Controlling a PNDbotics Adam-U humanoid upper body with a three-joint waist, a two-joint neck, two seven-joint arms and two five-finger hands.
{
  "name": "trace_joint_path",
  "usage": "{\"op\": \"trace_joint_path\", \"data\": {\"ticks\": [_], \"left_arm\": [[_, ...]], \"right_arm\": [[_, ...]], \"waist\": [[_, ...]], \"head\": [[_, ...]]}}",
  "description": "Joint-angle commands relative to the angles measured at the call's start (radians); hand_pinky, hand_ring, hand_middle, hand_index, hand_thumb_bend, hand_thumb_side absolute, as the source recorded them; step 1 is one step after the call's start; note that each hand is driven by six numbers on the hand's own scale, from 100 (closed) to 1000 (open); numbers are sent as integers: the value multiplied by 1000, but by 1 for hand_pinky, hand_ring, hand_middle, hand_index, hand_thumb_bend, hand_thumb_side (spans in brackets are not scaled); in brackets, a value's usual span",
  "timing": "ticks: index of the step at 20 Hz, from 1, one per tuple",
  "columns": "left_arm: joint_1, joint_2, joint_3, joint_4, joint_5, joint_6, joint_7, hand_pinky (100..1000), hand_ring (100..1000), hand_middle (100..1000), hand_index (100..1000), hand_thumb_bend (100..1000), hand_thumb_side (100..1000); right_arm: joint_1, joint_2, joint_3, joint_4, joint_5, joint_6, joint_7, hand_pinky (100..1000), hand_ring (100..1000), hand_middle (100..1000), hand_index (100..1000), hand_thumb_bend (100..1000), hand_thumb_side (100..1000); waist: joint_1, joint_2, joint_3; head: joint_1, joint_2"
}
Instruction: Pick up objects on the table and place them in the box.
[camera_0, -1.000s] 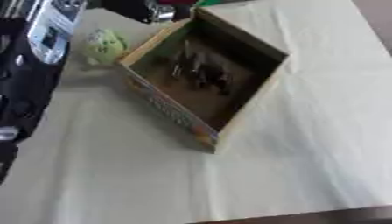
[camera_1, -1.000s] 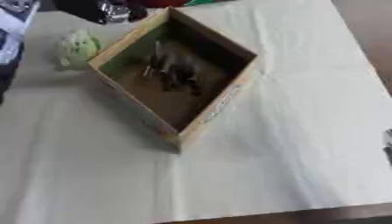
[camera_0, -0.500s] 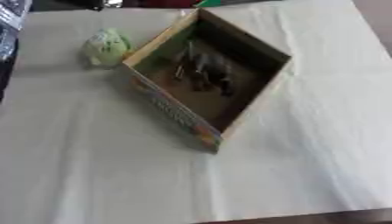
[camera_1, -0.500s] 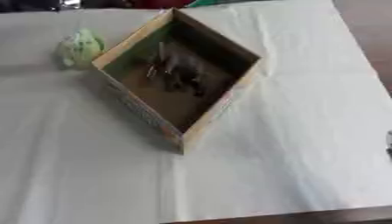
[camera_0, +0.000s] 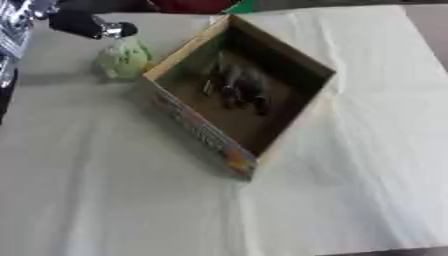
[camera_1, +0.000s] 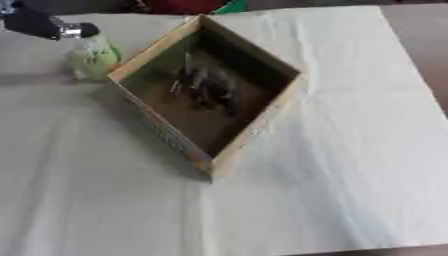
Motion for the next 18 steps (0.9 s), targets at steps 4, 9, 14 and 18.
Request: {"op": "trace_joint_path", "data": {"ticks": [4, 9, 14, 18], "left_arm": [[-21, 24, 25, 52, -3, -32, -71, 678, 908, 901, 1000, 795, 799], [-18, 23, 31, 78, -39, -24, -85, 671, 906, 894, 1000, 756, 775], [-13, 15, 36, 115, -68, -14, -83, 664, 896, 879, 1000, 717, 788], [-14, 2, 39, 134, -69, -14, -61, 660, 879, 855, 996, 698, 794]], "right_arm": [[-9, -22, -8, -19, 11, 15, -9, 803, 1000, 697, 820, 100, 1000], [-11, -18, -7, -19, 12, 19, -12, 803, 1000, 695, 819, 100, 1000], [-10, -15, -6, -19, 12, 20, -13, 804, 1000, 694, 819, 100, 1000], [-11, -13, -7, -19, 13, 21, -13, 805, 1000, 693, 818, 100, 1000]], "waist": [[-3, -11, -6], [-4, -4, -10], [-5, 3, -14], [-7, 9, -19]], "head": [[4, -21], [7, -28], [11, -33], [16, -37]]}}
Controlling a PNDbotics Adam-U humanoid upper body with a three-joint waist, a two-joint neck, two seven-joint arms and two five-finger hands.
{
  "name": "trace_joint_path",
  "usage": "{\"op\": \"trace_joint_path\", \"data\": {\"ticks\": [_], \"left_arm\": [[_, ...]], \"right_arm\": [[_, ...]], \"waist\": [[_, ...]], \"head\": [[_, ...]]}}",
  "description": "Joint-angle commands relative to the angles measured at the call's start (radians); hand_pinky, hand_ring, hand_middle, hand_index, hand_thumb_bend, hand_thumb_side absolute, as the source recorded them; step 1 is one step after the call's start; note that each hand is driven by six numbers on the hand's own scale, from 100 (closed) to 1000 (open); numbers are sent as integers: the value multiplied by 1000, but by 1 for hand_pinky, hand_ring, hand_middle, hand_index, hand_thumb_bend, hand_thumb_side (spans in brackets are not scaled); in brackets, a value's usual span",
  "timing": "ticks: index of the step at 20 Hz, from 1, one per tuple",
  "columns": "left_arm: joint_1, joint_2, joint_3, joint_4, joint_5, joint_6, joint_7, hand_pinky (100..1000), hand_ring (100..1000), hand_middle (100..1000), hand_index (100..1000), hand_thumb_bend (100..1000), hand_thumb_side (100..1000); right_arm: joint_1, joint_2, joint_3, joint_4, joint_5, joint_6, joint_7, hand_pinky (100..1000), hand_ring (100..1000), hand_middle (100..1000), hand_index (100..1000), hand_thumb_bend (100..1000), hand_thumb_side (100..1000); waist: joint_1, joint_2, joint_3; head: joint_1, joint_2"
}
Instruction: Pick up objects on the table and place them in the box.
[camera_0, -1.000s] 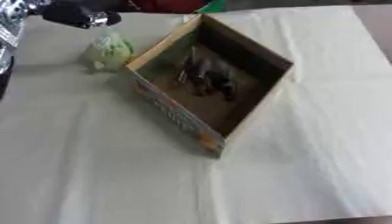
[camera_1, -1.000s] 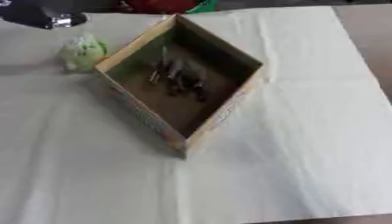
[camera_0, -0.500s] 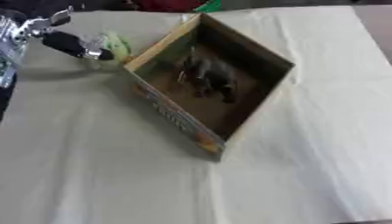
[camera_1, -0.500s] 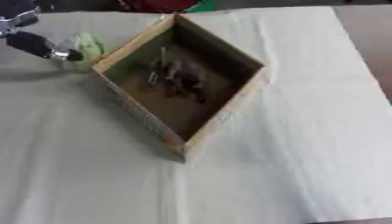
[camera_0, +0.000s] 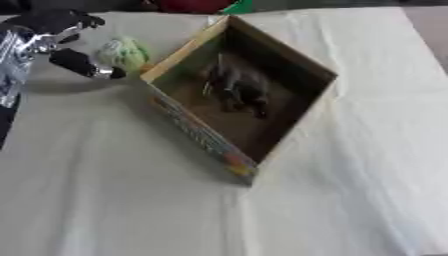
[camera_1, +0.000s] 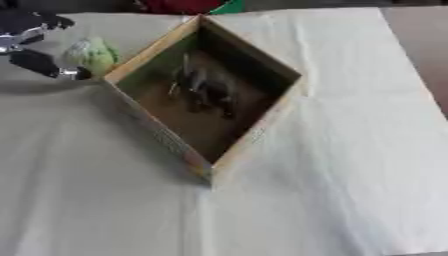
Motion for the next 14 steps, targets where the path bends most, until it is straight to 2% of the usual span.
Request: {"op": "trace_joint_path", "data": {"ticks": [1, 3, 10, 11, 12, 13, 14], "left_arm": [[-17, 5, 12, 3, 1, 0, 22, 658, 873, 845, 985, 708, 799], [-17, -2, 11, 10, 12, -4, 33, 657, 868, 835, 953, 690, 793], [-18, -19, 4, 30, -2, -3, 51, 648, 851, 814, 925, 662, 784], [-18, -22, 4, 32, 0, -5, 55, 636, 815, 774, 872, 617, 760], [-18, -24, 5, 33, 4, -7, 60, 635, 810, 769, 866, 609, 755], [-19, -26, 5, 34, 11, -9, 64, 622, 770, 728, 816, 514, 696], [-19, -27, 6, 33, 21, -11, 67, 615, 758, 714, 799, 462, 658]], "right_arm": [[-10, -14, -7, -19, 8, 3, -2, 805, 1000, 693, 818, 100, 1000], [-9, -13, -7, -19, 10, 5, -2, 805, 1000, 692, 818, 100, 1000], [-13, -9, -6, -19, 10, 8, -3, 806, 1000, 689, 818, 100, 1000], [-12, -9, -7, -19, 10, 9, -3, 806, 1000, 688, 818, 100, 1000], [-11, -8, -7, -19, 9, 10, -3, 806, 1000, 687, 819, 100, 1000], [-10, -8, -7, -19, 8, 12, -3, 806, 1000, 687, 819, 100, 1000], [-9, -8, -7, -19, 7, 14, -3, 807, 1000, 687, 819, 100, 1000]], "waist": [[-3, -16, -3], [-3, -13, -4], [-3, 0, -11], [-3, 0, -11], [-3, 1, -11], [-2, 1, -11], [-2, 0, -10]], "head": [[6, -13], [8, -14], [12, -19], [13, -18], [13, -16], [13, -15], [13, -13]]}}
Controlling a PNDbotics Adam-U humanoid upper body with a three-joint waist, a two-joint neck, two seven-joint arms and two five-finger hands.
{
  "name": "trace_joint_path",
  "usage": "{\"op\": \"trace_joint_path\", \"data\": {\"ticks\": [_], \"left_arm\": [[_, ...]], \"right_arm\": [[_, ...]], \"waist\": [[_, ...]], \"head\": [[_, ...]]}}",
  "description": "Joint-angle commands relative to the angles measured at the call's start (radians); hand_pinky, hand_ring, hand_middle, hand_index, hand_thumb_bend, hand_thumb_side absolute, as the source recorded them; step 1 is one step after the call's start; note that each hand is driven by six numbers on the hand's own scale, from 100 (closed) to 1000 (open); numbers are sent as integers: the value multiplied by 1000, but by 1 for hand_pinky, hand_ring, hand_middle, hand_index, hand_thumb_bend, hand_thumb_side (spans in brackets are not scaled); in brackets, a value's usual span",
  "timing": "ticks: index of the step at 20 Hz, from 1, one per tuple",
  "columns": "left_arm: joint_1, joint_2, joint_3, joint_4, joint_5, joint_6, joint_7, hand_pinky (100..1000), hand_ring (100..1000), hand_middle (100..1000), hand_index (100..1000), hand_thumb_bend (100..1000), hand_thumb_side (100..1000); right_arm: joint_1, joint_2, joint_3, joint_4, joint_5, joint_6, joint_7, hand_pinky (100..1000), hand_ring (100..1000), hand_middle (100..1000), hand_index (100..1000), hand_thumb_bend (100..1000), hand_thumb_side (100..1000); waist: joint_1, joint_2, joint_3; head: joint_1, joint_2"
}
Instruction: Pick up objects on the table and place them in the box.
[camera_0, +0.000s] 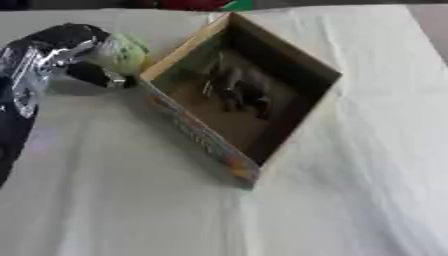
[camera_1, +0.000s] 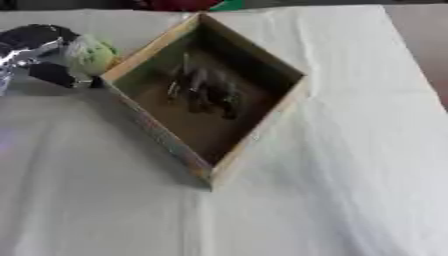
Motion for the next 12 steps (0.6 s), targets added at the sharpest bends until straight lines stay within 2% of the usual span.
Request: {"op": "trace_joint_path", "data": {"ticks": [1, 2, 3, 4, 5, 7, 10, 12], "left_arm": [[-17, 12, 4, -4, 19, -5, 11, 609, 747, 700, 785, 405, 624], [-17, 13, 1, -5, 28, -7, 7, 606, 742, 696, 780, 375, 610], [-18, 14, 1, -6, 38, -8, 2, 600, 735, 699, 781, 285, 577], [-19, 15, 1, -8, 50, -6, -4, 596, 731, 700, 781, 245, 570], [-19, 17, 1, -10, 60, -3, -11, 589, 724, 697, 778, 166, 562], [-20, 21, 1, -17, 77, 9, -20, 579, 713, 687, 769, 100, 545], [-21, 25, 1, -28, 87, 36, -14, 566, 700, 674, 757, 100, 486], [-21, 26, -2, -33, 86, 48, -8, 562, 692, 665, 751, 100, 412]], "right_arm": [[-4, -16, -7, -19, 4, 7, -1, 807, 1000, 687, 819, 100, 1000], [-2, -17, -7, -19, 4, 8, 0, 807, 1000, 687, 819, 100, 1000], [-1, -16, -8, -19, 4, 10, 0, 807, 1000, 687, 819, 100, 1000], [1, -16, -8, -19, 4, 12, 0, 807, 1000, 686, 819, 100, 1000], [2, -17, -8, -19, 4, 14, 0, 807, 1000, 686, 819, 100, 1000], [4, -17, -8, -19, 5, 18, -1, 808, 1000, 686, 819, 100, 1000], [5, -15, -7, -19, 4, 21, -1, 809, 1000, 685, 818, 100, 1000], [6, -15, -6, -19, 3, 21, 0, 810, 1000, 685, 819, 100, 1000]], "waist": [[-1, -21, 1], [0, -23, 2], [1, -24, 4], [1, -26, 5], [2, -28, 7], [3, -32, 9], [4, -37, 11], [3, -40, 12]], "head": [[1, -2], [1, 1], [0, 2], [-1, 4], [-2, 6], [-4, 8], [-5, 9], [-6, 9]]}}
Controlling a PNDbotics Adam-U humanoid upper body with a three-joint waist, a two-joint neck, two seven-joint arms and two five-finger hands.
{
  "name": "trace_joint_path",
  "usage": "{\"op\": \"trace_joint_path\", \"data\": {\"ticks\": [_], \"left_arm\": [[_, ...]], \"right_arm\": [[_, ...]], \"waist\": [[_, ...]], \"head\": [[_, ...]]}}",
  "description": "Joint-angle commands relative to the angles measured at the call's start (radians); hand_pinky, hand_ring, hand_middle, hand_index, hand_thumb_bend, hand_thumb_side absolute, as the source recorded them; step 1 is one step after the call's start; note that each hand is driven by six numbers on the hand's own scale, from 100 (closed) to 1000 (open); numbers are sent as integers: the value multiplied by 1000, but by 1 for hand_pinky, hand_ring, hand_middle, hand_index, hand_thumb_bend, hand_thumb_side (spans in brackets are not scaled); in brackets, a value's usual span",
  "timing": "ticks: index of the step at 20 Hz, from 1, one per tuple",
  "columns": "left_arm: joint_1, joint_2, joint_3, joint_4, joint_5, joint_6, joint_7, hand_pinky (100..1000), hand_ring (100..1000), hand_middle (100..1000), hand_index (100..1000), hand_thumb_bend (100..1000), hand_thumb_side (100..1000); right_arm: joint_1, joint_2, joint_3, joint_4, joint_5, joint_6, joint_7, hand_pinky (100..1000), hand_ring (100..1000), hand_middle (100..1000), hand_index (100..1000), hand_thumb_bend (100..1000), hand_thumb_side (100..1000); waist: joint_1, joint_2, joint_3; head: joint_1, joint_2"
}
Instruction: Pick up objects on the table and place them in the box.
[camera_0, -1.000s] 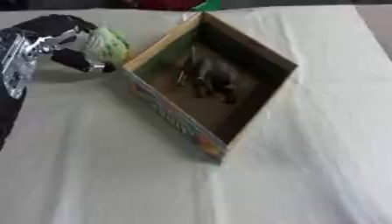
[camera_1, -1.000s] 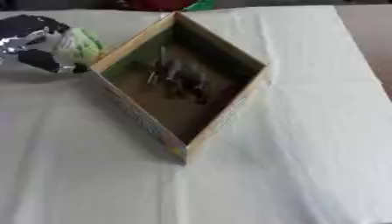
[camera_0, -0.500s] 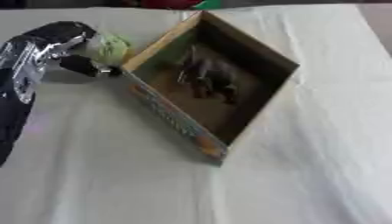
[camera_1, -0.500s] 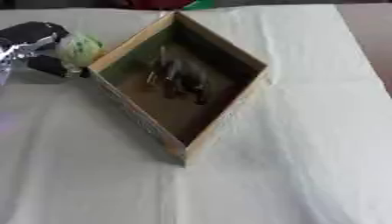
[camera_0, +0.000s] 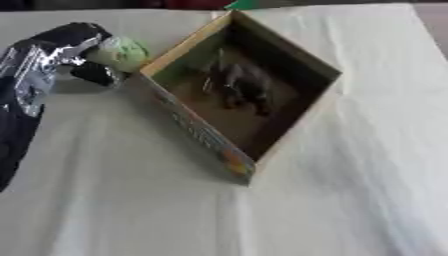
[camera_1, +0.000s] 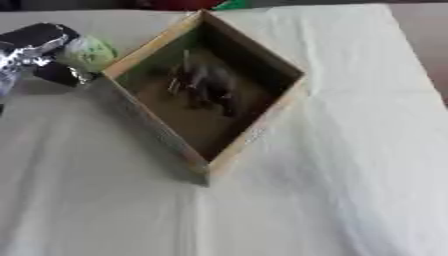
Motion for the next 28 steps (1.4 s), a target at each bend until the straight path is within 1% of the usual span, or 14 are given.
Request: {"op": "trace_joint_path", "data": {"ticks": [1, 4, 5, 9, 12, 19, 23, 28], "left_arm": [[-21, 30, -2, -26, 6, 20, 6, 560, 683, 658, 746, 100, 356], [-22, 29, -7, -27, 21, 23, -16, 558, 673, 651, 742, 100, 290], [-24, 30, -7, -30, 28, 24, -26, 553, 668, 645, 736, 100, 245], [-29, 36, -7, -59, 50, 37, -27, 529, 636, 623, 714, 100, 251], [-37, 38, -14, -100, 64, 40, 2, 510, 625, 612, 691, 100, 256], [-52, 33, -58, -234, 81, 40, 68, 456, 569, 540, 610, 100, 271], [-74, 7, -78, -277, 90, 45, 74, 449, 561, 527, 595, 100, 277], [-102, -40, -120, -324, 97, 34, 61, 441, 562, 530, 598, 100, 278]], "right_arm": [[-4, -15, -6, -19, 2, 3, -1, 810, 1000, 685, 818, 100, 1000], [-2, -14, -6, -19, 2, 4, -1, 809, 1000, 685, 819, 100, 1000], [-1, -14, -6, -19, 2, 5, -1, 810, 1000, 685, 819, 100, 1000], [2, -12, -7, -19, 1, 7, -1, 810, 1000, 684, 819, 100, 1000], [2, -13, -7, -19, 0, 7, -1, 809, 1000, 684, 818, 100, 1000], [-1, -18, -4, -19, -5, 5, 0, 809, 1000, 684, 818, 100, 1000], [0, -19, -4, -19, -7, 6, 0, 808, 1000, 684, 817, 100, 1000], [-6, -20, -1, -19, -10, 5, 2, 807, 1000, 684, 817, 100, 1000]], "waist": [[-3, -34, 2], [-3, -39, 5], [-3, -41, 6], [-3, -49, 10], [-3, -57, 13], [-2, -71, 15], [0, -80, 15], [3, -88, 13]], "head": [[-3, 2], [-3, 7], [-3, 8], [-7, 16], [-18, 24], [-28, 35], [-29, 39], [-26, 45]]}}
